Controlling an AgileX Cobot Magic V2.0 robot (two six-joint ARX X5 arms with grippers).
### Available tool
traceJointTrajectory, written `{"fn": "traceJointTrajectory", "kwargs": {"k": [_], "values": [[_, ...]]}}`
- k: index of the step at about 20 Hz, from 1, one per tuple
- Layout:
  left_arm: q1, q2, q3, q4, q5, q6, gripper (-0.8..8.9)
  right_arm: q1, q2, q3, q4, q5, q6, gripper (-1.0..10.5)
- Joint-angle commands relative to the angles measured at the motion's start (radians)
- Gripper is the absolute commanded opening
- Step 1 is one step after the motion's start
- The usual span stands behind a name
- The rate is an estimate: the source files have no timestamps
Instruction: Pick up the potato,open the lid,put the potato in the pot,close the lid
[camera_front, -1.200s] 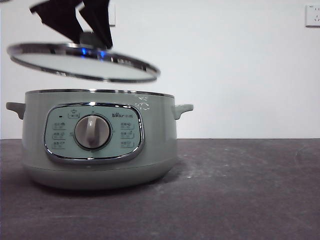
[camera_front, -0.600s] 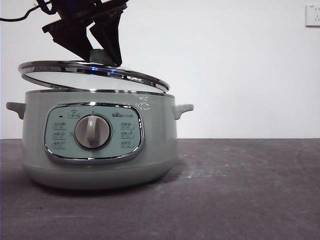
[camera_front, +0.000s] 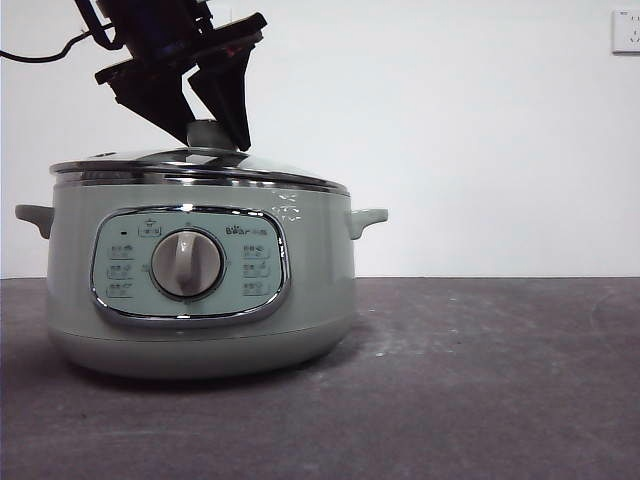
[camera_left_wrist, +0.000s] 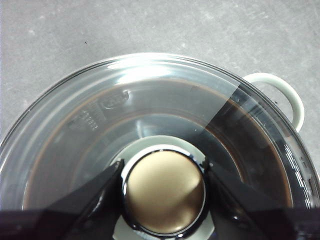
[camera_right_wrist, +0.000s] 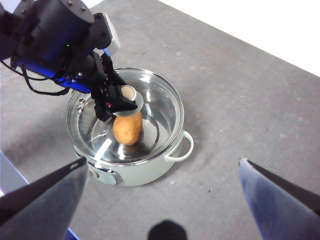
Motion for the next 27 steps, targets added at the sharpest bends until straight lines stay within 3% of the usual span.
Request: {"fn": "traceJointTrajectory", "kwargs": {"k": [1,4,8,12,17,21,24,25,27], "values": [[-0.003,0.016,0.000,-0.045,0.001,-0.007,-0.01,0.000,-0.002,-0.003,-0.006,0.003,0.010,5.0],[-0.003,0.016,0.000,-0.087,0.000,-0.006,0.15,0.000,-0.003,-0.003,-0.010,0.003,0.010,5.0],[-0.003,0.016,0.000,-0.051,-0.008,-0.006,3.88,0.000,-0.003,-0.003,-0.013,0.003,0.013,5.0],[-0.003,0.005,0.001,0.031,-0.008,-0.007,3.86,0.000,-0.003,-0.003,-0.027,0.003,0.013,5.0],[-0.017,-0.095,0.053,-0.022,-0.004,-0.033,3.85,0.000,-0.003,-0.003,-0.031,0.002,0.021,5.0],[-0.057,-0.273,0.072,-0.086,0.019,-0.033,3.62,0.000,-0.017,-0.032,-0.035,0.002,0.040,3.3],[-0.105,-0.402,0.072,-0.127,0.021,-0.029,0.38,0.000,-0.064,-0.114,-0.004,0.003,0.053,1.8],[-0.122,-0.440,0.072,-0.141,0.018,-0.027,-0.10,0.000,-0.089,-0.158,0.023,0.003,0.055,1.0],[-0.154,-0.489,0.070,-0.169,-0.018,-0.014,-0.09,0.000,-0.143,-0.251,0.092,0.006,0.058,-0.2]]}}
